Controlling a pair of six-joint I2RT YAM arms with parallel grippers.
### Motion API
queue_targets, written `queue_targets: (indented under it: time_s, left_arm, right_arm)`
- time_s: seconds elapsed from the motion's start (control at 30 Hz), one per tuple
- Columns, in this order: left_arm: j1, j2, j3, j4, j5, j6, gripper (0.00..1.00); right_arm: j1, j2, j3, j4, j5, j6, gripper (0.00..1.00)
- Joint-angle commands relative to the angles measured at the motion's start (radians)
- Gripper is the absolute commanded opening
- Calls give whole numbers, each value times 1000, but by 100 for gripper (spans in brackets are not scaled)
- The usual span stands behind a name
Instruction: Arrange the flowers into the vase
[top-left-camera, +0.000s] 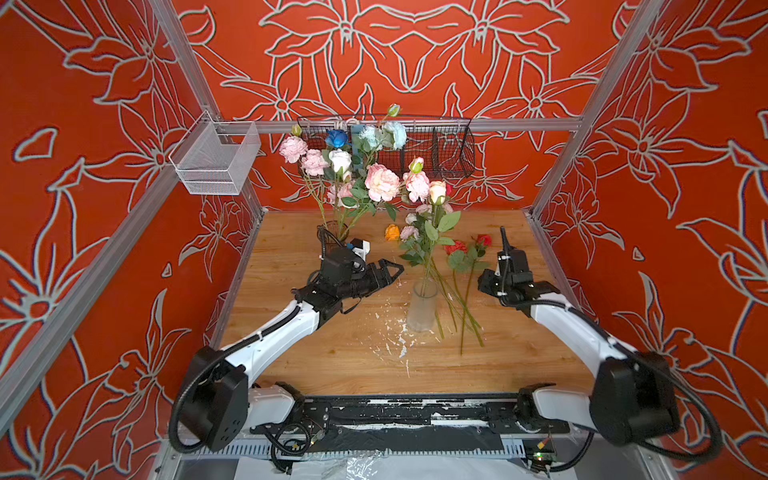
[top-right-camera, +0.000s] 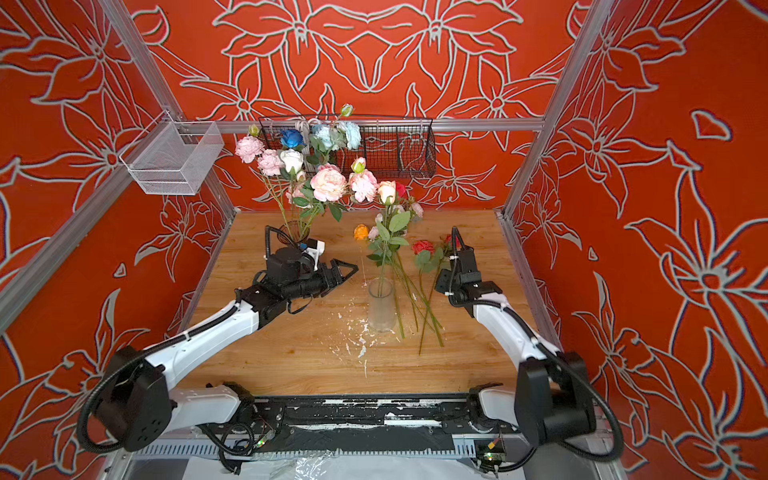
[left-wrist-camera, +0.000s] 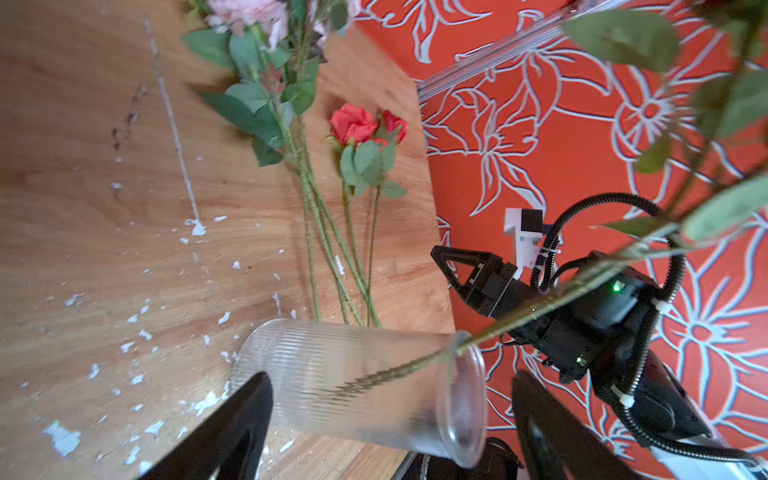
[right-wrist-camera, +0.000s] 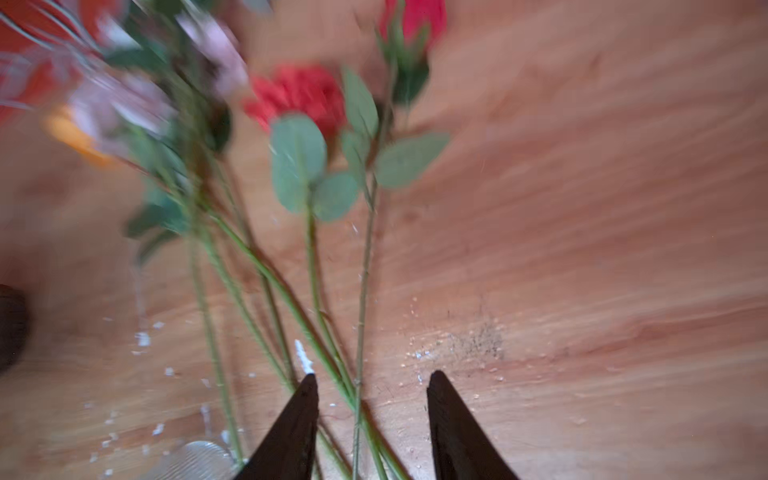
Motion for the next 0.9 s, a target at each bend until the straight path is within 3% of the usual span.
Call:
queue_targets:
  time_s: [0.0, 0.17, 0.37, 0.67, 0.87]
  left_arm:
    - [-4, 40, 33, -90, 28, 7, 88]
    - [-4, 42, 32, -77, 39, 3, 89]
    - [-1, 38, 44, -88, 43, 22, 89]
    - [14, 1, 41, -71, 53, 24, 89]
    - [35, -25, 37, -42, 85, 9, 89]
  right_arm:
    - [-18, 140, 128, -27, -59, 11, 48]
    - [-21, 342, 226, -30, -49, 15, 46]
    - [-21, 467, 293, -41, -32, 17, 37]
    - [-27, 423, 256, -11, -7, 21, 4]
    - [-29, 228, 195, -7, 52, 17, 0]
